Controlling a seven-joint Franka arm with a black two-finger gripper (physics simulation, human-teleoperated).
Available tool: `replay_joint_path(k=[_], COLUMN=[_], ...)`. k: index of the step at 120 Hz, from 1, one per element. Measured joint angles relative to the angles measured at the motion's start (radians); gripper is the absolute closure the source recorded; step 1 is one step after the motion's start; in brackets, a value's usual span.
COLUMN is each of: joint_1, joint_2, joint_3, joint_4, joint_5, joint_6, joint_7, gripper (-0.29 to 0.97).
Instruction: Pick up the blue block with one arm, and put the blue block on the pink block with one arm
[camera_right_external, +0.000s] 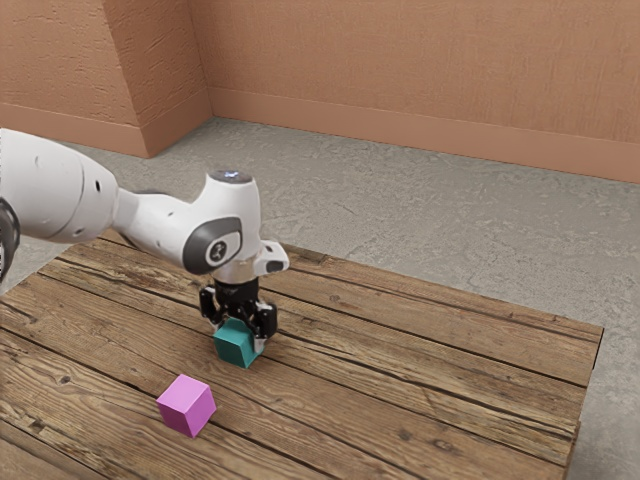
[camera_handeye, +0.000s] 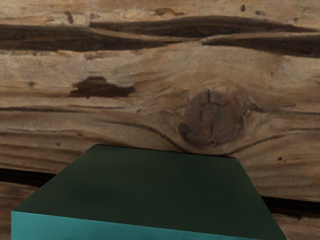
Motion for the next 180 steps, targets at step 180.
replay_joint_path(k=[180], joint_1=[0.01], joint_2=[-0.511], joint_3=[0.04], joint_4=[-0.406], joint_5=[-0.08], joint_6=[-0.166], joint_7=[0.281], gripper=[0.34])
